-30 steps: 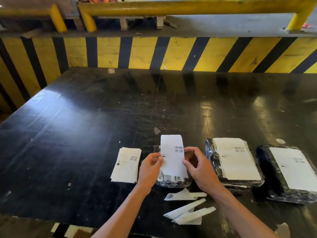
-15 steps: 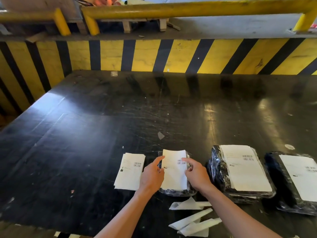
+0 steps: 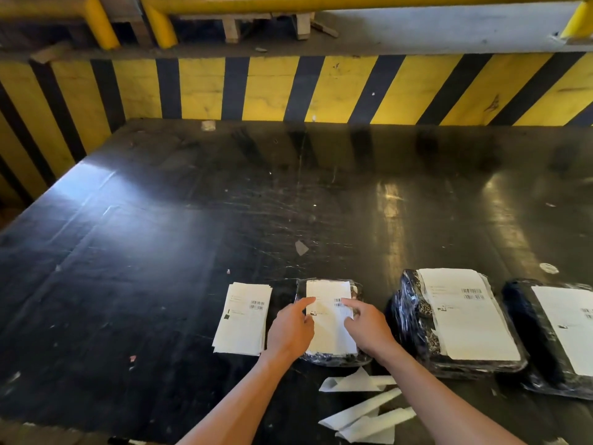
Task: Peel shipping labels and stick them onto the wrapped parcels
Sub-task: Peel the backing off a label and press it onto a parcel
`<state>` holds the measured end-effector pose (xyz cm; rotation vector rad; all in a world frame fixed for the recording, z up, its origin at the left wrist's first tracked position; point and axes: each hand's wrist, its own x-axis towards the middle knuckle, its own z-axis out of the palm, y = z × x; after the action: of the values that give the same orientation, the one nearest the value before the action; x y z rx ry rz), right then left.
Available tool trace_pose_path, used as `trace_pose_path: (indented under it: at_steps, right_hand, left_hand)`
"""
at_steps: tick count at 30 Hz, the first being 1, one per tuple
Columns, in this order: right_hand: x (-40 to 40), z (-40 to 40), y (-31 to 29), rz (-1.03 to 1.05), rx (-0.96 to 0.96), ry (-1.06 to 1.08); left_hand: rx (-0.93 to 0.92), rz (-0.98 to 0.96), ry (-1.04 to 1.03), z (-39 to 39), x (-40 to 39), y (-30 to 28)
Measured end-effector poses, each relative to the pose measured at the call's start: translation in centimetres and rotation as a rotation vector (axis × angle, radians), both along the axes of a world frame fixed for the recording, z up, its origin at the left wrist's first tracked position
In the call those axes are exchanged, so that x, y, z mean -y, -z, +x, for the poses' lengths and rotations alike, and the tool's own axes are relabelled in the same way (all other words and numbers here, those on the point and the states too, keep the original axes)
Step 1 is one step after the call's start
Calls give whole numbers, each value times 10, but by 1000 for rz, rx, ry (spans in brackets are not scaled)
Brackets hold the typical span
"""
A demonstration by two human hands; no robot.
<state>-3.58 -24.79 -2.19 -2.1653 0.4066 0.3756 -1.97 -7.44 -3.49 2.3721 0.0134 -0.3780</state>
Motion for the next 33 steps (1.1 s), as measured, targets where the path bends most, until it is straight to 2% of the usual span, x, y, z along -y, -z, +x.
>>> trace_pose_path:
  at_steps: [14, 19, 23, 25, 28, 33]
  right_hand:
    - [-1, -8, 10, -64, -19, -89]
    - [2, -24, 7, -127, -55, -187]
    - [3, -38, 3, -270, -13, -236]
    - [1, -33, 3, -373, 76, -245]
    - [-5, -14, 3, -479, 109, -308]
    - [-16, 11, 10, -575, 59, -422]
  left_hand:
    - [-31, 42, 55, -12, -5, 3]
    - [-18, 120, 170, -31, -16, 4]
    - [183, 334, 228, -41, -24, 3]
    - [242, 332, 213, -35, -20, 2]
    - [181, 311, 289, -14, -4, 1]
    - [121, 426, 402, 11, 19, 19]
